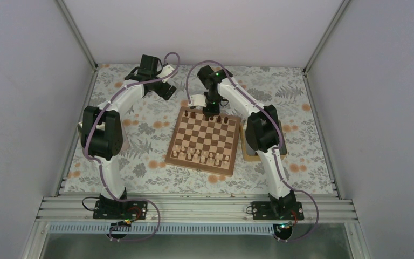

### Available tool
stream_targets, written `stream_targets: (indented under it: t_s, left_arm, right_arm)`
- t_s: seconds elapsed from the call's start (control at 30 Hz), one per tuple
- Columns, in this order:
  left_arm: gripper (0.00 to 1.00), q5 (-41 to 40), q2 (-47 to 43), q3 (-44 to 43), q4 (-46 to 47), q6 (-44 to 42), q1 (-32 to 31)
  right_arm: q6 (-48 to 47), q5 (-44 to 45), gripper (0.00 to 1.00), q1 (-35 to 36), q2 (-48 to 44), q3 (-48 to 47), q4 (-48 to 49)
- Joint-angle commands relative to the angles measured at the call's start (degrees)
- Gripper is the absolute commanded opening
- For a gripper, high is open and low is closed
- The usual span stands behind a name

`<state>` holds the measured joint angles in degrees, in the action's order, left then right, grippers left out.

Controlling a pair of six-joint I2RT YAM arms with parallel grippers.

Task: Set up the chess pieces on the board
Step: Place the chess piece on the chessboard.

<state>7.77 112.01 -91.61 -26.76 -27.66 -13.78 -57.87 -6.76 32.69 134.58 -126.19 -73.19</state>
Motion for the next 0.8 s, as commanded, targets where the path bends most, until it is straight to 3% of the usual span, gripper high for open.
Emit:
stream_targets:
  t_s: [0.0, 0.3, 0.77]
  left_arm:
    - [1.0, 1.1, -1.5, -0.5, -0.3, -0.2, -0.3]
    - [1.0, 1.2, -1.4, -0.4, -0.3, -0.3, -0.3]
    - [1.0, 1.6, -1.4, -0.5, -0.4, -0.3, -0.4]
  right_arm:
    - [-0.6, -0.4, 0.25, 0.5, 1.2, -1.8, -0.5]
    - [-1.0, -0.4, 0.15, 0.5, 1.5, -2.2, -0.6]
    - [-1.0, -0.7, 0.12, 0.5, 1.3, -1.2, -0.5]
